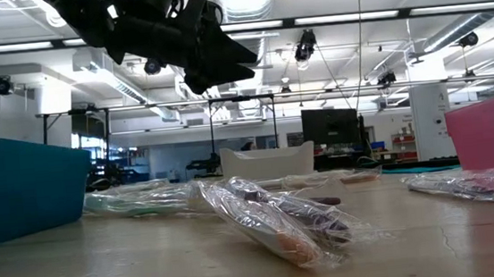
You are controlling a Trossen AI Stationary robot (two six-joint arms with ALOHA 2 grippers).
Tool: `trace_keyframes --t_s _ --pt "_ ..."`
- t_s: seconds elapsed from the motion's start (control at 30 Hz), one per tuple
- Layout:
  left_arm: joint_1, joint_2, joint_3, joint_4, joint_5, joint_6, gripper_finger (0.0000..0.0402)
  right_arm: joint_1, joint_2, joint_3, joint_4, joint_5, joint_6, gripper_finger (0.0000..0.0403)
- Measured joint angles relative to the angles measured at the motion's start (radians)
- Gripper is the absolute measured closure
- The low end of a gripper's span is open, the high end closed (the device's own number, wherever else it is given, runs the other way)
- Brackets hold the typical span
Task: Pick & Place Toothbrushes
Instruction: Put the green toothbrush into the pink bin
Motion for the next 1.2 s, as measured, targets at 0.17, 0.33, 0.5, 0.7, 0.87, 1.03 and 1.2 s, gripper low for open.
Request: trace_keyframes --t_s 0.17,0.33,0.5,0.7,0.87,1.03,1.2 --pt "0.000 0.000 0.000 0.000 0.000 0.000 0.0172 -0.001 0.049 0.000 0.025 -0.049 -0.035 0.0378" --pt "0.000 0.000 0.000 0.000 0.000 0.000 0.0172 0.000 0.078 0.000 0.090 -0.102 -0.038 0.0378" --pt "0.000 0.000 0.000 0.000 0.000 0.001 0.0172 0.001 0.095 0.000 0.134 -0.109 -0.025 0.0378" --pt "0.000 0.000 0.000 0.000 0.000 0.001 0.0172 0.001 0.124 0.000 0.154 -0.113 -0.028 0.0376" --pt "0.000 0.000 0.000 0.000 0.000 0.001 0.0172 0.001 0.145 -0.001 0.155 -0.113 -0.028 0.0352" --pt "0.000 0.000 0.000 0.000 0.000 0.001 0.0172 0.001 0.147 -0.002 0.149 -0.101 -0.015 0.0322" --pt "0.000 0.000 0.000 0.000 0.000 0.001 0.0172 0.001 0.145 -0.002 0.143 -0.101 0.015 0.0293"
